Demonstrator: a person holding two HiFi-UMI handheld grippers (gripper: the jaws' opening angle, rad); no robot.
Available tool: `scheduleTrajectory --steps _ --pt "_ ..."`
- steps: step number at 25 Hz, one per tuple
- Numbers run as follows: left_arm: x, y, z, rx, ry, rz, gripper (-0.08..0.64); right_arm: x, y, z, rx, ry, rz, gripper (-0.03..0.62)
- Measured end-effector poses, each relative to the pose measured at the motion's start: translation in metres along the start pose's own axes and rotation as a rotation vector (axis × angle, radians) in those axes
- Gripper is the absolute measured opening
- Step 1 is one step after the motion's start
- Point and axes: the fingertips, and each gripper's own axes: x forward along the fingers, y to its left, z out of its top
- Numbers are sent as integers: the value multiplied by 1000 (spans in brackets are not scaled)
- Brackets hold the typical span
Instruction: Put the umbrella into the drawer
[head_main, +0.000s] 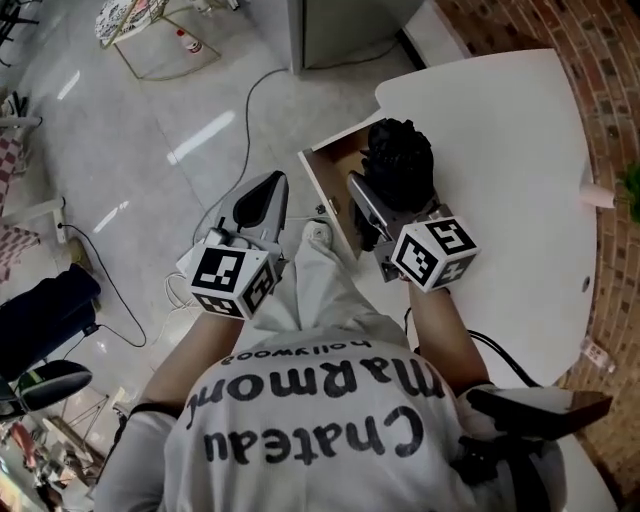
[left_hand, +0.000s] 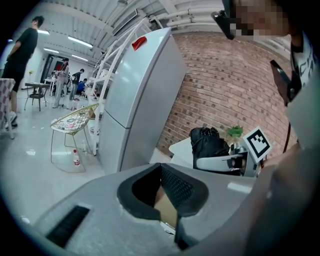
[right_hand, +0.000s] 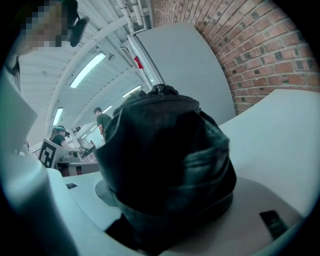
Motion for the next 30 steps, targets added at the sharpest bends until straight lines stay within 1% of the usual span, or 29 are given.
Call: scheduleTrajectory --steps 5,9,12,16,19,23,25,30 --pt "-4 6 -25 -7 46 12 15 20 -12 -27 -42 39 1 293" --pt "-11 13 -40 -40 55 28 15 34 -19 -50 -71 60 12 294" --pt "-15 20 -53 -48 72 40 15 41 -25 -68 -88 76 4 293" --pt "-22 22 -63 -71 72 44 15 50 -38 -93 -85 111 -23 294" --pt "-25 27 -71 -69 83 55 15 57 -51 -107 -75 123 -55 293" --pt "-33 38 -81 -72 92 77 15 61 -64 -118 -44 127 -98 293" --pt "-35 43 -85 -87 96 94 15 63 -69 -122 -36 131 -117 293" --pt "-37 54 -89 -103 99 115 15 69 -79 -137 -55 163 -157 293"
